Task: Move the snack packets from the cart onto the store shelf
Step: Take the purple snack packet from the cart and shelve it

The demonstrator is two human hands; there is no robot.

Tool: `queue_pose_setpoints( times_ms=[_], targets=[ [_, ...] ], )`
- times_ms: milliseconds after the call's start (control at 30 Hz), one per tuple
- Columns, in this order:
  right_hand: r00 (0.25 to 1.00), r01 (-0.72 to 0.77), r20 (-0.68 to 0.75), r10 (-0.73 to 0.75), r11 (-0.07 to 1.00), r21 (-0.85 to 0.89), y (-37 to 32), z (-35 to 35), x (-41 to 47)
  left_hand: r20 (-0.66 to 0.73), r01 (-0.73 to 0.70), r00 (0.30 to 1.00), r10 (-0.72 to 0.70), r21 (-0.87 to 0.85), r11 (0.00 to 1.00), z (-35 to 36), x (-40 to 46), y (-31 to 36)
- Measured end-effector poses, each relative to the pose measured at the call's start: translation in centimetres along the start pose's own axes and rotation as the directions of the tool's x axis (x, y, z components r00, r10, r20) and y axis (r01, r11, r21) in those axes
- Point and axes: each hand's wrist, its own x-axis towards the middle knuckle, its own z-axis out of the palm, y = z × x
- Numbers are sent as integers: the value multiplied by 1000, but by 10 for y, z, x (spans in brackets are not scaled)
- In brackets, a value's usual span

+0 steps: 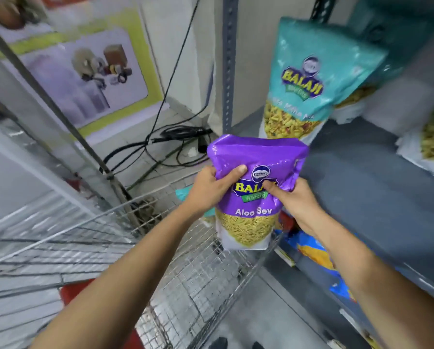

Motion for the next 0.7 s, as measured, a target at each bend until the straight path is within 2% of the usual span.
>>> queue_pose_setpoints(
  times_ms=[167, 267, 400, 600, 700],
  targets=[
    [968, 150, -202, -147, 989, 0, -71, -67, -55, 169, -193, 969, 182, 49, 980, 64, -8, 92],
    [918, 203, -337, -210, 978, -56, -96, -121, -91, 312, -291, 911, 269, 26, 956, 118, -5, 124],
    [836, 235, -482, -261, 965, -115, -115, -193, -137, 400, -395, 844, 356, 15, 919, 205, -6, 154],
    [709, 200, -648, -277, 961, -192, -124, -293, -192, 506, -375, 789, 348, -52, 926, 341, -11, 167],
    [652, 154, -724, -226, 974, -165, -116, -337, -214, 546, -369, 763, 347, -74, 926, 397, -20, 168]
  ],
)
